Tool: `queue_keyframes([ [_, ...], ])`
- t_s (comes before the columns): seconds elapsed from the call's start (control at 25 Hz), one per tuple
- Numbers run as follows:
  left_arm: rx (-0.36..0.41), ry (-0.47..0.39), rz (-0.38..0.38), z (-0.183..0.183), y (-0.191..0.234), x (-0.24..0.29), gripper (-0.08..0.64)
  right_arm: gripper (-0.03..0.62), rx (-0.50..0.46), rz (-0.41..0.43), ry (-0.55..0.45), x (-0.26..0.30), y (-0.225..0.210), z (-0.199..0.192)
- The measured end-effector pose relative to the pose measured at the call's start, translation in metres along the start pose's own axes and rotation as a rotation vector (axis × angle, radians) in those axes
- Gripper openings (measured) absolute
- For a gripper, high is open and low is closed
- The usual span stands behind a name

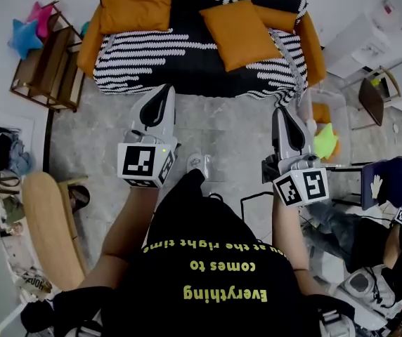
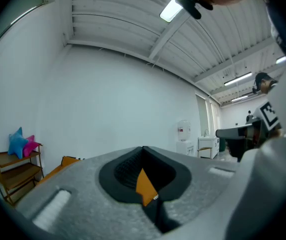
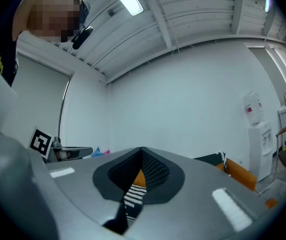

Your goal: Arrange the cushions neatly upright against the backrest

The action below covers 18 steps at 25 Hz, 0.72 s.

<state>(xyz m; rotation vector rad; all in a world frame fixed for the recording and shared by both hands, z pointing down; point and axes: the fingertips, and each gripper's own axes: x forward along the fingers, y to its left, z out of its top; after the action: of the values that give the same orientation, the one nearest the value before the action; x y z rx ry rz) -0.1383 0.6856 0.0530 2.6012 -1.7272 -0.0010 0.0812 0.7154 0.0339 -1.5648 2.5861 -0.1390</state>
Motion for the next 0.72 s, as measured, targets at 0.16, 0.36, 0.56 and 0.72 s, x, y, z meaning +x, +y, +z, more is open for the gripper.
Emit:
queue_keyframes([
  [0.16, -0.006, 0.004, -0.011, 0.002, 0.028, 0.047, 0.000, 0.011, -0.003, 0.005, 0.001, 0.056, -0.014, 0.005],
  [0.36, -0.007, 0.010, -0.036, 0.006, 0.053, 0.096, 0.000, 0.011, -0.007, -0.003, 0.006, 0.106, -0.034, 0.008],
  [0.56, -0.014, 0.016, -0.034, 0.004, 0.063, 0.137, 0.000, 0.011, 0.004, -0.007, 0.034, 0.141, -0.059, 0.000],
  [0.72, -0.021, 0.022, -0.004, 0.001, 0.077, 0.164, 0.000, 0.011, 0.011, 0.033, 0.053, 0.176, -0.073, -0.007],
])
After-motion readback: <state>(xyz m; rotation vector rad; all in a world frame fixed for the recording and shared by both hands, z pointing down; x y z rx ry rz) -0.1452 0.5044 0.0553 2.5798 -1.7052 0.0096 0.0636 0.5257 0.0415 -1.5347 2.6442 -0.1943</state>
